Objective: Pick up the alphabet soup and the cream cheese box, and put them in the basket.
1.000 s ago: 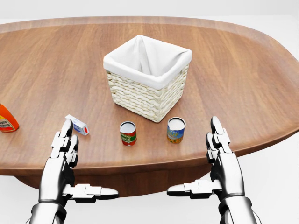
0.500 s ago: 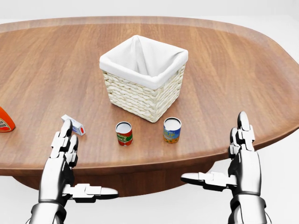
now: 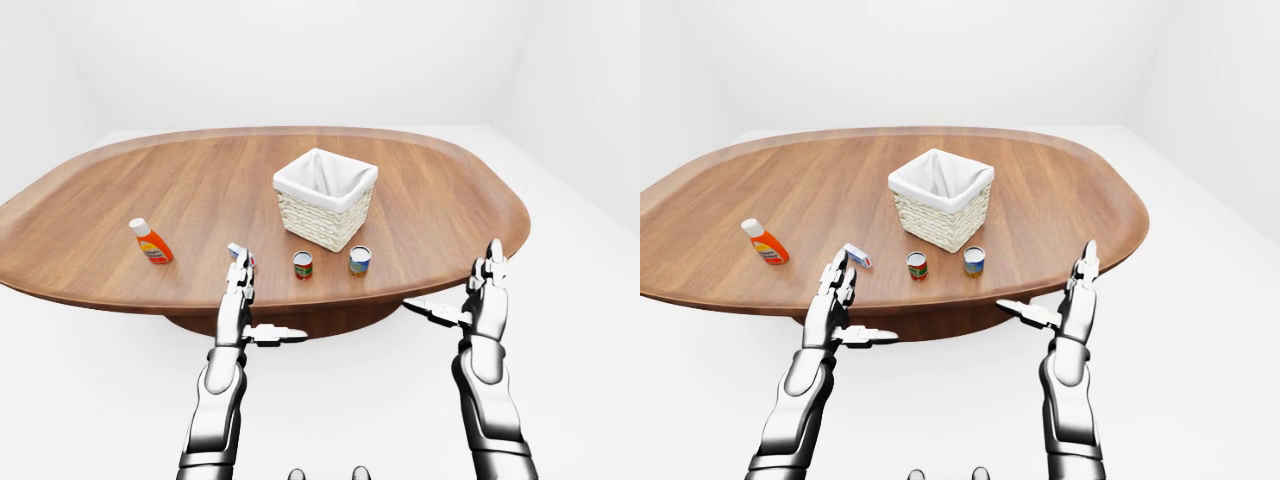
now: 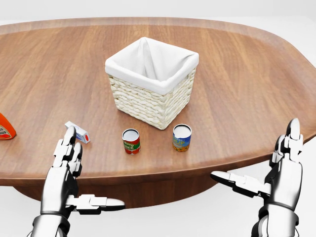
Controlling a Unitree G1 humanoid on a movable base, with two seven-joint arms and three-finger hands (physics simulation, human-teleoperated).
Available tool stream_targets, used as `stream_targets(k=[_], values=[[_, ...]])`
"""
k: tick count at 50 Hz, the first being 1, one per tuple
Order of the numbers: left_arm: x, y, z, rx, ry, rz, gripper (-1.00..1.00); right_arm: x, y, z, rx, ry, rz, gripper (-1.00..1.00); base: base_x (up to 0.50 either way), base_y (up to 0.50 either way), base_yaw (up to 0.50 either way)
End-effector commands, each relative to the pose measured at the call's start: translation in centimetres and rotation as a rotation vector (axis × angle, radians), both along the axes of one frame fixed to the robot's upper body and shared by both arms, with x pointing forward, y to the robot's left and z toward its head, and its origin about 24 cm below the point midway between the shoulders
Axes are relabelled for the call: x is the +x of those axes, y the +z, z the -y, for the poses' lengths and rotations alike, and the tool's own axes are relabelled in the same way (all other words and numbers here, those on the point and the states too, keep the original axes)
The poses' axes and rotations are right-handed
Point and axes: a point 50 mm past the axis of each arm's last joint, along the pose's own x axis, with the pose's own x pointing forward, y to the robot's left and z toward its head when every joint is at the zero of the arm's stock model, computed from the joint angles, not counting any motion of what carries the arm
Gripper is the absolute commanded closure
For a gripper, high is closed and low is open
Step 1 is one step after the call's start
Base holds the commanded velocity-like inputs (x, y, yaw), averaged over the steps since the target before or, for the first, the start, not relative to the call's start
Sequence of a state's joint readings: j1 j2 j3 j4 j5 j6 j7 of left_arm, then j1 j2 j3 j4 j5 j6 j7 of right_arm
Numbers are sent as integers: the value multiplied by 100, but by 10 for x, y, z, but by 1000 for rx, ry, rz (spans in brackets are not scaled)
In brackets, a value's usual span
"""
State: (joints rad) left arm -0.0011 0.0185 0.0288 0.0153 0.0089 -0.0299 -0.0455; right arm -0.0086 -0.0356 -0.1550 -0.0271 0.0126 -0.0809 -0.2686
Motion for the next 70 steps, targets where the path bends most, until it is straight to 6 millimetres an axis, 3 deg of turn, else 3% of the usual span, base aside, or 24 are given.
stream_targets(k=[1, 29, 70], values=[[0, 0, 0, 1, -1, 0, -100, -4, 2, 10, -22, -112, 12, -100, 0, 0, 0], [1, -1, 1, 14, 3, -5, -100, -11, 6, 27, -50, -313, 29, -100, 0, 0, 0], [2, -3, -1, 3, 7, -2, -100, -23, 10, 46, -6, -400, 54, -100, 0, 0, 0]])
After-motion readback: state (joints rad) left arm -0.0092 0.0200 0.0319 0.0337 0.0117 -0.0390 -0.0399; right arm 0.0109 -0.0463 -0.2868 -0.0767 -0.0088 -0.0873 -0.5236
